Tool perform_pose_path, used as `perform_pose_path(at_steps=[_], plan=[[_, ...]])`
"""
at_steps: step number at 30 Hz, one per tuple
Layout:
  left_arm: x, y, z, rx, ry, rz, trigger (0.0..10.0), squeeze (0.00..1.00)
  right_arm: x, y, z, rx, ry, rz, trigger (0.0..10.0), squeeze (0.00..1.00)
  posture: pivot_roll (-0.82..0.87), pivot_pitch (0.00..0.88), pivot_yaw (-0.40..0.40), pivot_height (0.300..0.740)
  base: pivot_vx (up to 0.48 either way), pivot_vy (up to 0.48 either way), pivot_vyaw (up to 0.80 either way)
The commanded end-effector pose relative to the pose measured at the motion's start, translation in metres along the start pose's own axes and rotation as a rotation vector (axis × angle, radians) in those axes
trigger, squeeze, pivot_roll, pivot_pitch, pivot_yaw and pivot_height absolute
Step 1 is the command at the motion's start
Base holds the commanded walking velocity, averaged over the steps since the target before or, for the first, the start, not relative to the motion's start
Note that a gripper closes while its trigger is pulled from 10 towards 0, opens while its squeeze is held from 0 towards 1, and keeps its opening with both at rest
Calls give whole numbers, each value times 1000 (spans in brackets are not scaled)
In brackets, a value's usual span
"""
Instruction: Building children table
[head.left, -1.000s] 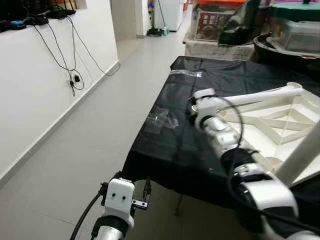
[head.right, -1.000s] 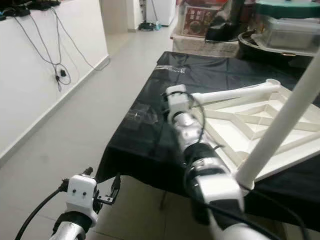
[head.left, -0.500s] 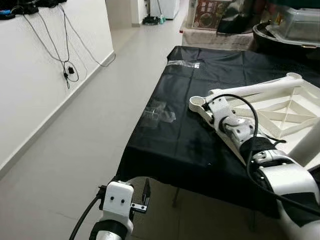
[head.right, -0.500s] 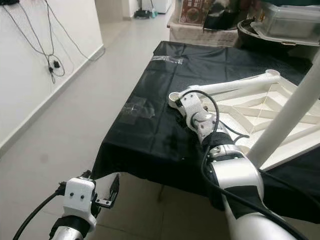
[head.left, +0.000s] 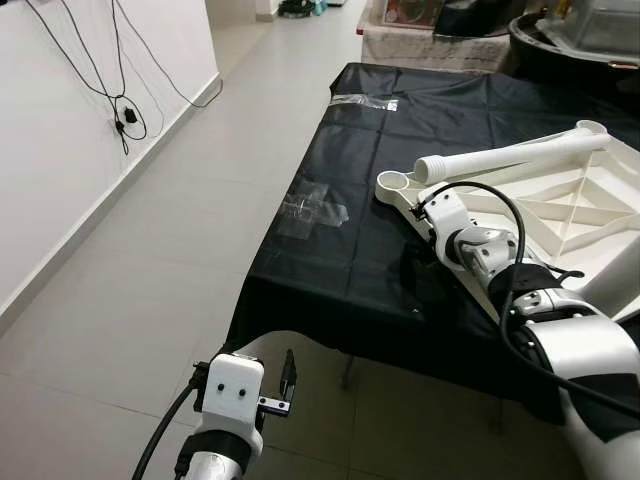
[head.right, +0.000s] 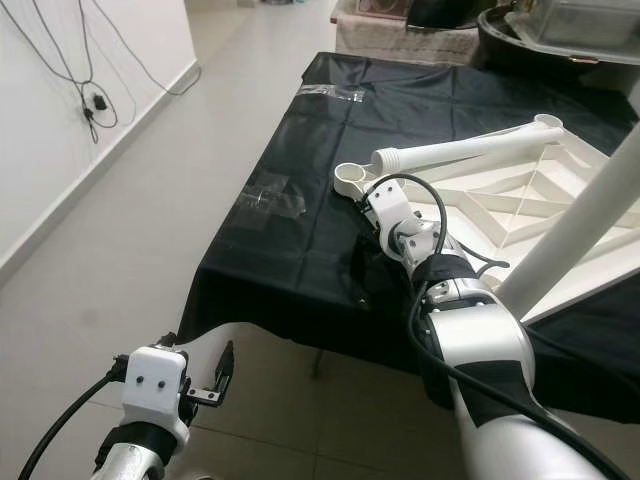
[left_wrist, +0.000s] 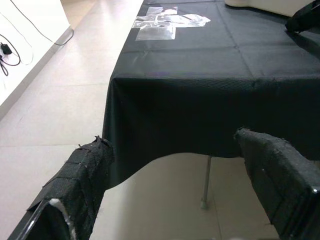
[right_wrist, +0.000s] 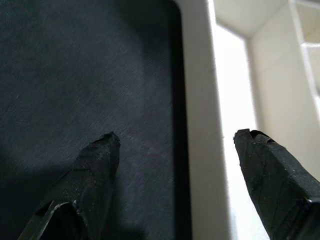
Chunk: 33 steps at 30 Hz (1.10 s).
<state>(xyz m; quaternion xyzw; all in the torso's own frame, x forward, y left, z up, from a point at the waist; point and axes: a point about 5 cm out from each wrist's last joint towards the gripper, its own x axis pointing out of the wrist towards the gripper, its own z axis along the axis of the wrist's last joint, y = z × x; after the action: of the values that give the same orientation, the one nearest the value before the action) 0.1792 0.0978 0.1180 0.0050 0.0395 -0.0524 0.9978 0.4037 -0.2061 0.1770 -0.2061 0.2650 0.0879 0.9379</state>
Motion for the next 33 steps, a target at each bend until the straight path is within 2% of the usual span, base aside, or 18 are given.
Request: perform_pose_path(at_steps=[1, 6, 26, 27, 28, 29, 33], plan=[[-3, -21, 11, -68, -25, -55, 10000, 0, -1, -2, 0, -2, 26, 12, 10000, 0, -48, 158, -23, 740, 0, 0, 0], [-2, -20, 10, -64, -21, -55, 10000, 0, -2, -3, -2, 10, 40, 33, 10000, 0, -44, 154, -25, 740, 0, 0, 0], [0, -17, 9, -57, -13, -49, 10000, 0, 0, 5, -14, -34, 97, 102, 10000, 0, -19, 155, -25, 740, 0, 0, 0], [0, -18, 8, -56, -13, -47, 10000, 0, 1, 6, -15, -42, 101, 116, 8863, 0, -13, 158, -30, 740, 0, 0, 0], [0, -18, 8, -56, -13, -47, 10000, 0, 1, 6, -15, -42, 101, 116, 8863, 0, -13, 158, -30, 740, 0, 0, 0], [1, -18, 8, -58, -15, -44, 10000, 0, 1, 8, -15, -56, 101, 139, 0, 0, -13, 161, -36, 740, 0, 0, 0], [1, -18, 8, -59, -16, -41, 10000, 0, 1, 12, -12, -79, 97, 171, 0, 0, -13, 161, -36, 740, 0, 0, 0]])
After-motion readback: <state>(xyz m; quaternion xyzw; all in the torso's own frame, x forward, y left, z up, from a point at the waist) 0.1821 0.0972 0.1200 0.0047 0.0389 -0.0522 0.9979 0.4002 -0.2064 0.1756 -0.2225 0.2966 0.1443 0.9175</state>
